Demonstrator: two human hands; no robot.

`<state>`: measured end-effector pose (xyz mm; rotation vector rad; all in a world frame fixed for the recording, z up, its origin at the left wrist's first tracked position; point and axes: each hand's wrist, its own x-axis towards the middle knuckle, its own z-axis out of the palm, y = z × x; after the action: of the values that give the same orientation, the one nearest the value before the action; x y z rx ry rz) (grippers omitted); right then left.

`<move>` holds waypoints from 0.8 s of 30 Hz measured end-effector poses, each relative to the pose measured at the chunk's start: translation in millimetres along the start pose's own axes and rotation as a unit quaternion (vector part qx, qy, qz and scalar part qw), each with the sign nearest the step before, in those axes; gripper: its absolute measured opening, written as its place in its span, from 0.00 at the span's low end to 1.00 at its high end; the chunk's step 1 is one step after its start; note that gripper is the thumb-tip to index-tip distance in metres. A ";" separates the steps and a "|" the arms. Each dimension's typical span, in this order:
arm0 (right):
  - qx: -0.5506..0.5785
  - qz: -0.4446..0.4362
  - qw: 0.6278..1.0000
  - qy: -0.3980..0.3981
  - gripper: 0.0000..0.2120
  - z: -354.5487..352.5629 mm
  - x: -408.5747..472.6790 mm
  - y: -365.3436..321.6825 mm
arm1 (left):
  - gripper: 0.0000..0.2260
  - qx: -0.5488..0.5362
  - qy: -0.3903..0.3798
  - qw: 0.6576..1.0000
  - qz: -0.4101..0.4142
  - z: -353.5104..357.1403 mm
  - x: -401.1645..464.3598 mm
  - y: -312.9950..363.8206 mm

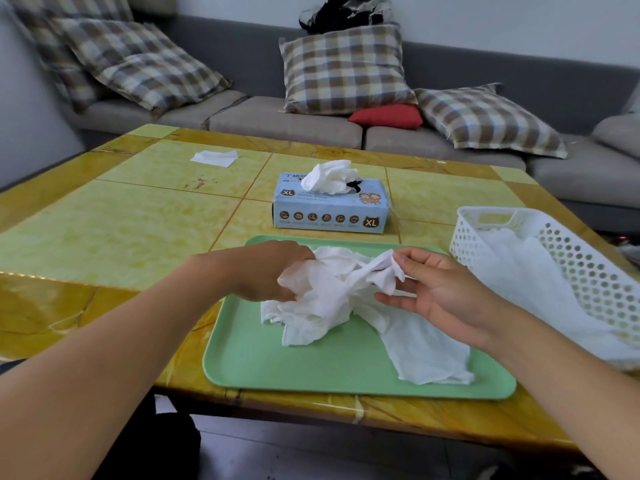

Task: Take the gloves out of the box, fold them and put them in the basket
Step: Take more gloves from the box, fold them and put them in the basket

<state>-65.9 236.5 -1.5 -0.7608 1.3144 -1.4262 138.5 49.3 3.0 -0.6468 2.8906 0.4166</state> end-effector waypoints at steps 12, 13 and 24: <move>-0.083 -0.037 0.996 -0.008 0.28 77.6 44.5 40.8 | 0.50 -0.071 -0.012 0.997 -0.031 -8.1 -6.2 -5.4; -0.077 -0.040 0.996 -0.004 0.27 83.2 49.4 38.5 | 0.44 -0.084 0.012 0.996 -0.029 -6.5 -5.1 -9.7; -0.370 -0.129 0.902 0.181 0.16 61.8 18.8 12.1 | 0.11 -0.098 0.022 0.994 -0.034 -8.3 5.4 -17.6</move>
<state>-11.3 199.9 -3.6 -1.2397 2.1686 -1.2924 140.7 29.4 5.6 -0.7917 2.8806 0.6925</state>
